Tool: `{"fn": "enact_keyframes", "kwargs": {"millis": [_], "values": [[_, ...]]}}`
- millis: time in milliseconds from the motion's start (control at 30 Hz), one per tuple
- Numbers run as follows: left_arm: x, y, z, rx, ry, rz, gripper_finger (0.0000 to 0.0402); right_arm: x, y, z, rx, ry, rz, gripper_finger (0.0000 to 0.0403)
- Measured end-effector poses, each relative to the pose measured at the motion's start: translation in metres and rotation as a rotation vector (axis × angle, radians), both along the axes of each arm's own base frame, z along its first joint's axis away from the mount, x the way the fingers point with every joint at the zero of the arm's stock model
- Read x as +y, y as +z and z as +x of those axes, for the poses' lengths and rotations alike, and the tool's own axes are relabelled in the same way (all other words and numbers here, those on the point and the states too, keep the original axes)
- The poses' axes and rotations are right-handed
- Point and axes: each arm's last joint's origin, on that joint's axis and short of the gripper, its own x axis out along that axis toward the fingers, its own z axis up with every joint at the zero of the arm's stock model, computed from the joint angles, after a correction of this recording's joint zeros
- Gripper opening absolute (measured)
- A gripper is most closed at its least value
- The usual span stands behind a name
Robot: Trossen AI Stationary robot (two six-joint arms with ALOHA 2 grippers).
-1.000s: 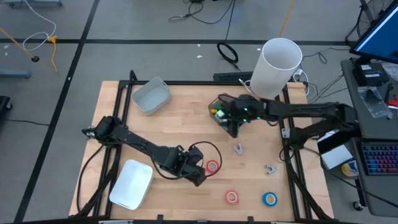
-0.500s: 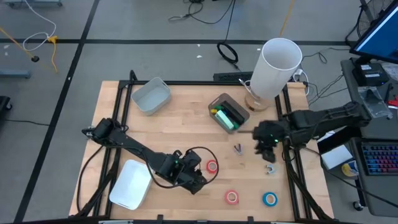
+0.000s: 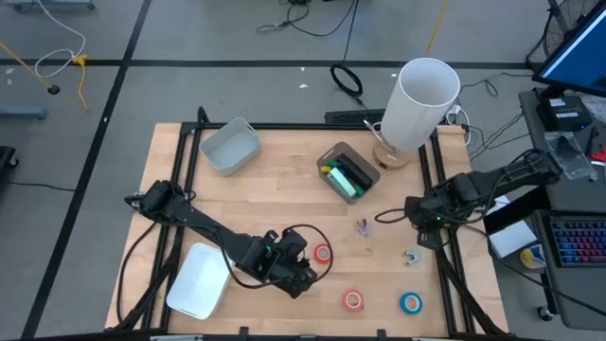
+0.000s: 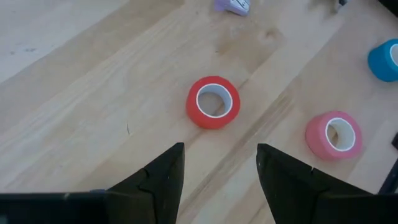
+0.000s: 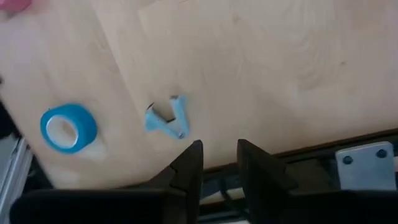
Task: Pick and place Stapler, Stapler remover, tape
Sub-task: Put the light blue tape into the gray bin
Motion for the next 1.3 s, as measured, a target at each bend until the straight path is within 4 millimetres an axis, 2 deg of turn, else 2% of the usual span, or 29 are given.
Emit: {"fn": "enact_keyframes", "kwargs": {"millis": [367, 500, 633, 733, 900, 1067, 1300], "values": [[-0.003, 0.002, 0.003, -0.043, -0.008, -0.015, 0.0198, 0.004, 0.001, 0.004, -0.042, -0.026, 0.018, 0.0118], [-0.005, 0.002, 0.002, -0.041, -0.014, -0.017, 0.0198, 0.015, 0.003, 0.009, -0.11, 0.095, 0.126, 0.0121], [-0.005, 0.002, 0.002, -0.04, -0.016, -0.02, 0.0198, 0.037, 0.0, 0.013, -0.217, 0.281, 0.271, 0.0121], [-0.005, 0.002, 0.002, -0.04, -0.014, -0.021, 0.0198, 0.055, -0.009, 0.014, -0.273, 0.388, 0.362, 0.0121], [-0.005, 0.002, 0.002, -0.04, -0.014, -0.021, 0.0198, 0.079, -0.034, 0.009, -0.287, 0.447, 0.428, 0.0115], [-0.005, 0.002, 0.002, -0.035, -0.016, -0.031, 0.0198, 0.094, -0.058, 0.008, -0.265, 0.471, 0.458, 0.0108], [-0.006, 0.002, 0.002, -0.034, -0.012, -0.044, 0.0198, 0.107, -0.077, 0.01, -0.196, 0.506, 0.421, 0.0105]]}}
